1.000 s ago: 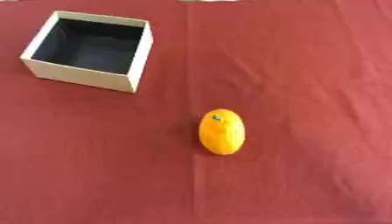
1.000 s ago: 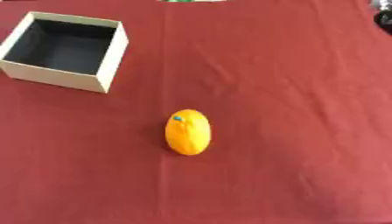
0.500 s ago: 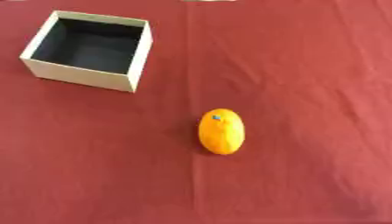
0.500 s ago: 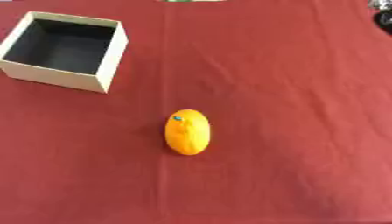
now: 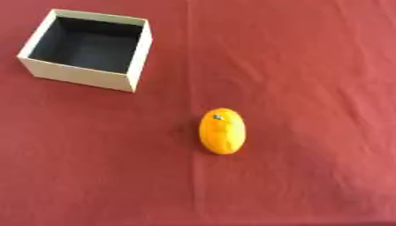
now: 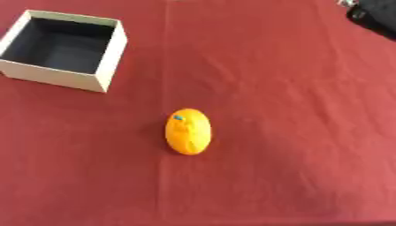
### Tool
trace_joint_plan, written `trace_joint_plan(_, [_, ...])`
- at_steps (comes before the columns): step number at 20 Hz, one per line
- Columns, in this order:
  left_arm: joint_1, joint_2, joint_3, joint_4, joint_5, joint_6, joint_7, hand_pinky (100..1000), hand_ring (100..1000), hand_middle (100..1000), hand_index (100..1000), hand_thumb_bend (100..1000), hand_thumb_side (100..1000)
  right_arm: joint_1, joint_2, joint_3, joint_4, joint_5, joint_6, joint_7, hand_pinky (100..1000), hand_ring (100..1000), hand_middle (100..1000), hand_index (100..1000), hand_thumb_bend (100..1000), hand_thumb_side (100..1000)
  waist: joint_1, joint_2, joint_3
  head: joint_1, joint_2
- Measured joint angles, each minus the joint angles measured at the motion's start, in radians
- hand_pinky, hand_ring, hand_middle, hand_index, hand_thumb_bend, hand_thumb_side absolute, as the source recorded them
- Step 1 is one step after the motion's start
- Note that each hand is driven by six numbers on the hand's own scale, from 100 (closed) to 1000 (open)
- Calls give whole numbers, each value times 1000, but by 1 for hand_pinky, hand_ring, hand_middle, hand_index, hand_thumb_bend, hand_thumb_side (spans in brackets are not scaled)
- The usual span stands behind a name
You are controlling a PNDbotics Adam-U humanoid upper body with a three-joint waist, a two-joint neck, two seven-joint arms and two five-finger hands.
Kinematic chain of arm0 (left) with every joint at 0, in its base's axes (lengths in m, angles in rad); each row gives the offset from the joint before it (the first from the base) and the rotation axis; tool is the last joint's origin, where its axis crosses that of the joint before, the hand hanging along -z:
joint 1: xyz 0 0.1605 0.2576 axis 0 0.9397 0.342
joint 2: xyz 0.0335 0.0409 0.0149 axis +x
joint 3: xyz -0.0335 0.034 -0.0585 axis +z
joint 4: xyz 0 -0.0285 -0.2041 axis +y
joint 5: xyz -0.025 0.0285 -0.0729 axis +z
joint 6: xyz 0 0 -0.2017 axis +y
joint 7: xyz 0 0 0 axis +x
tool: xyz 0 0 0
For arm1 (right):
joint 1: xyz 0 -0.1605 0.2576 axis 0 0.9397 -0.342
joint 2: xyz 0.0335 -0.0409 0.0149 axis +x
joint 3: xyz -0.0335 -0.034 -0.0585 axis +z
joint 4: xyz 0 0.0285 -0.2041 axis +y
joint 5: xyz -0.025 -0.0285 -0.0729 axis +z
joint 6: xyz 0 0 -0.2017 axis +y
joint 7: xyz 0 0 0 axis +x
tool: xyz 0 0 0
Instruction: Pick up objects on the table and place them in the box.
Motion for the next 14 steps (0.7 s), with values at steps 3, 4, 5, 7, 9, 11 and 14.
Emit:
trace_joint_plan(3, [0, 1, 0, 0, 0, 0, 0, 576, 696, 640, 730, 576, 835, -18, -10, 29, 0, 9, -4, 52, 893, 918, 889, 903, 101, 917, 0, 0, 0, -4, 0])
trace_joint_plan(4, [0, 3, 0, 0, 0, 0, -1, 576, 696, 640, 730, 576, 835, -20, -12, 36, 0, 9, -6, 65, 893, 918, 889, 903, 100, 919, -1, 0, 0, -4, 0])
trace_joint_plan(5, [0, 4, 0, 0, 0, 0, -1, 576, 696, 640, 730, 576, 835, -22, -12, 43, -1, 9, -8, 76, 893, 918, 889, 903, 100, 919, -1, 0, 0, -4, 0])
trace_joint_plan(7, [1, 7, 0, 0, 0, 1, -2, 576, 696, 640, 730, 576, 835, -23, -12, 54, -1, 9, -10, 97, 894, 919, 891, 904, 100, 925, -1, 0, 0, -5, 0])
trace_joint_plan(9, [1, 7, 0, 0, 0, 1, -2, 576, 696, 640, 730, 576, 835, -23, -12, 65, -1, 9, -11, 116, 895, 919, 891, 905, 100, 927, -1, 0, 0, -5, 1])
trace_joint_plan(11, [1, 7, 0, 0, 0, 1, -2, 576, 696, 639, 730, 576, 835, -23, -12, 74, -2, 9, -12, 132, 895, 919, 892, 906, 100, 926, -1, 0, 0, -6, 1])
trace_joint_plan(14, [1, 7, 0, 0, 0, 1, -2, 576, 696, 639, 730, 577, 835, -23, -12, 84, -2, 9, -14, 150, 896, 920, 893, 907, 100, 923, -1, 0, 0, -9, 1])
